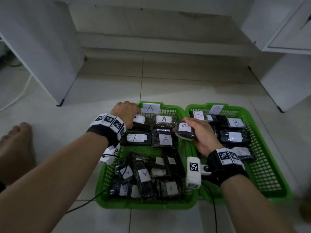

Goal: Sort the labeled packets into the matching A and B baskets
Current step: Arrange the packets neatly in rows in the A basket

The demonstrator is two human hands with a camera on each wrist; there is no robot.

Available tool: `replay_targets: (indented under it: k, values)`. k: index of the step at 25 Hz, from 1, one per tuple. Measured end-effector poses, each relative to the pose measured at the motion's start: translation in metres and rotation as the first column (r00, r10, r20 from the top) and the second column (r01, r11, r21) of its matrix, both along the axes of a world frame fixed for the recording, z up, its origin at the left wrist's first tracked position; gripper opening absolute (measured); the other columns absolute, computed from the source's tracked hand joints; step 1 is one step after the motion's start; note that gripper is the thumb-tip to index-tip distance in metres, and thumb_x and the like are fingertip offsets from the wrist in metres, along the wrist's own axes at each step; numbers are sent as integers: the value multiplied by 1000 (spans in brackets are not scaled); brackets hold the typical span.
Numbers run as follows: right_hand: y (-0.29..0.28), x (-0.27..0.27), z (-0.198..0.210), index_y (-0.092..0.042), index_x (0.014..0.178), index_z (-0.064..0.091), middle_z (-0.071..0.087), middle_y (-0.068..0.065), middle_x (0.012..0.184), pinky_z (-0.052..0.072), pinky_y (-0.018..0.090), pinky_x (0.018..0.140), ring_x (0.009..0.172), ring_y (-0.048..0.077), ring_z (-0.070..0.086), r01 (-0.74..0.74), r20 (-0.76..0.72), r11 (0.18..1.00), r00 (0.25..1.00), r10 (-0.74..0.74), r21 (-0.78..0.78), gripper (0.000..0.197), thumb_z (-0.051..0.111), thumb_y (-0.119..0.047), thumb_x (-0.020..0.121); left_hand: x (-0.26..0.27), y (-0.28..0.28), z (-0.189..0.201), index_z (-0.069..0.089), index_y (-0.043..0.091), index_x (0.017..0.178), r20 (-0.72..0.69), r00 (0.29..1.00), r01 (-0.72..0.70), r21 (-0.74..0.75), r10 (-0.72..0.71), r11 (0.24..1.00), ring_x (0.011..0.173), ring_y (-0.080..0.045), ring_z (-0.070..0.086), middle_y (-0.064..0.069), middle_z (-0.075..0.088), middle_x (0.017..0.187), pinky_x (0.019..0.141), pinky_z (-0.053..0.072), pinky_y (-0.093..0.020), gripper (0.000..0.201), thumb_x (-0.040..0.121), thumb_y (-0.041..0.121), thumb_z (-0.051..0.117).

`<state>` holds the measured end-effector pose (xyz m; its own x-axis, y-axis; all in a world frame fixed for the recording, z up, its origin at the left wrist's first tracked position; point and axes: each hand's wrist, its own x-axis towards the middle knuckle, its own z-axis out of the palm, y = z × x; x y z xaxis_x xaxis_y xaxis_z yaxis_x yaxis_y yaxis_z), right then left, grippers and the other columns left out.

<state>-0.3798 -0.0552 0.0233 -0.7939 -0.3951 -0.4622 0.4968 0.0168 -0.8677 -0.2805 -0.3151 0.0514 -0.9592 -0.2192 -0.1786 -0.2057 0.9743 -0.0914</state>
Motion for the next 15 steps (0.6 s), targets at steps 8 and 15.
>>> replay_targets:
  k: [8, 15]
  values:
    - [0, 2, 0, 5, 121, 66, 73, 24, 113, 58, 43, 87, 104, 39, 71, 14, -32, 1000, 999, -15, -13, 37, 69, -21, 94, -7, 5, -2, 62, 15, 117, -15, 992, -129, -121, 129, 984, 106, -25, 57, -5, 62, 108, 81, 50, -36, 39, 79, 12, 71]
    - [-1, 10, 3, 0, 105, 69, 75, 16, 99, 58, 38, 79, 78, 22, 73, -7, -105, 998, 994, 13, 63, 27, 66, -25, 96, -9, 16, 3, 62, 7, 117, -5, 988, -153, -141, 154, 978, 109, -29, 54, -10, 58, 110, 86, 52, -39, 34, 83, 5, 61]
